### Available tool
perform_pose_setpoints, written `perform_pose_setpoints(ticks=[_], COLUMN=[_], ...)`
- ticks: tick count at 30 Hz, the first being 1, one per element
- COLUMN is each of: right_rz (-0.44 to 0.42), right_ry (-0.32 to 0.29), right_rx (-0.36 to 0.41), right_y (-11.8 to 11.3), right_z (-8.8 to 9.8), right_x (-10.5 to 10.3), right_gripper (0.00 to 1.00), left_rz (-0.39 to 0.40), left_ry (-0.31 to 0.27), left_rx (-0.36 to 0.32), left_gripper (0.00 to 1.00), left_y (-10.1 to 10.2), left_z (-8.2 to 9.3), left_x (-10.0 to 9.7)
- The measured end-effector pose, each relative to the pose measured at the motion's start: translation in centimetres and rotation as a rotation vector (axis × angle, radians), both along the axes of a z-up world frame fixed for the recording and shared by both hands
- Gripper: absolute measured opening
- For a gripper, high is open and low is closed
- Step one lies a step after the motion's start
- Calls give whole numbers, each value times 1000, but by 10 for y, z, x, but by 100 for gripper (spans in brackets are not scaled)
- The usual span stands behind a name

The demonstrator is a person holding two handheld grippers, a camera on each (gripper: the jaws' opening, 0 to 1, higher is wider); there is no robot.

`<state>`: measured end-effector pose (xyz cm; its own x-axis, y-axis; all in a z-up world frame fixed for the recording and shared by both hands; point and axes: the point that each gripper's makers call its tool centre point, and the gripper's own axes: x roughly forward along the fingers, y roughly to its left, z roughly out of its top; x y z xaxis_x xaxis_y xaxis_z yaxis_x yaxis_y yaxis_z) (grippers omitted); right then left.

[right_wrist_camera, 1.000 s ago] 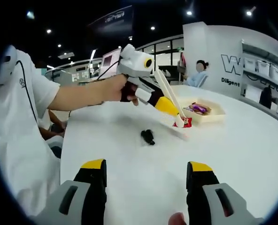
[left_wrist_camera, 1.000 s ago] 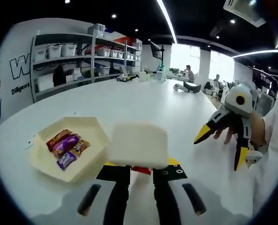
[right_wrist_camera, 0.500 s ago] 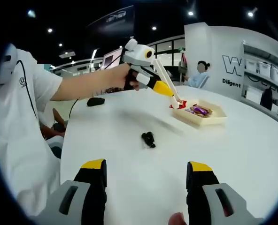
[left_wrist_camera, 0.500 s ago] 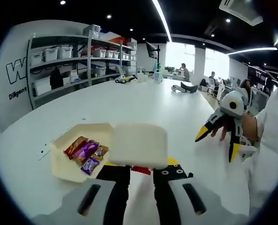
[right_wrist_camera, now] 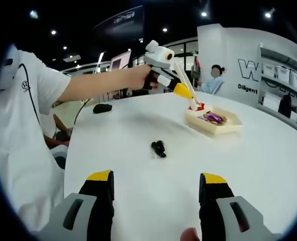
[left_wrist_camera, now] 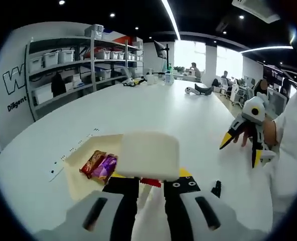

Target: Place the target food into the container with the food tongs after gripping and lifting it, then release it inside without dropping or visibly crushing the food.

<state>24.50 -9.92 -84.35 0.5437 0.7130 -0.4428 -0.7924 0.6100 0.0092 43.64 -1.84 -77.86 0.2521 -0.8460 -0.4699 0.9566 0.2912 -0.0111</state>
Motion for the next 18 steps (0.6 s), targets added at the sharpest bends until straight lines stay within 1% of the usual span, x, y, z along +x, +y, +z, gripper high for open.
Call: perform_pose_setpoints(ticks=[6, 9, 11, 14, 18], right_rz=[5, 9, 11, 13, 10], right_ry=[-6, -14, -15, -15, -13], right_rx=[-1, 0, 2, -1, -1], right_y=[0, 0, 0, 0, -1], right_z=[0, 2, 2, 2, 1], right_x=[1, 1, 1, 0, 0], right_gripper=[67, 67, 67, 67, 67], left_rz=[-20, -42, -50, -47, -40], left_ry=[0, 6, 7, 12, 28], left_rx=[12, 10, 29, 40, 32], left_gripper=[17, 17, 17, 17, 17], left_y=[-1, -4, -4, -3, -3], left_z=[-3, -5, -9, -15, -19], left_x=[13, 15, 17, 24, 31])
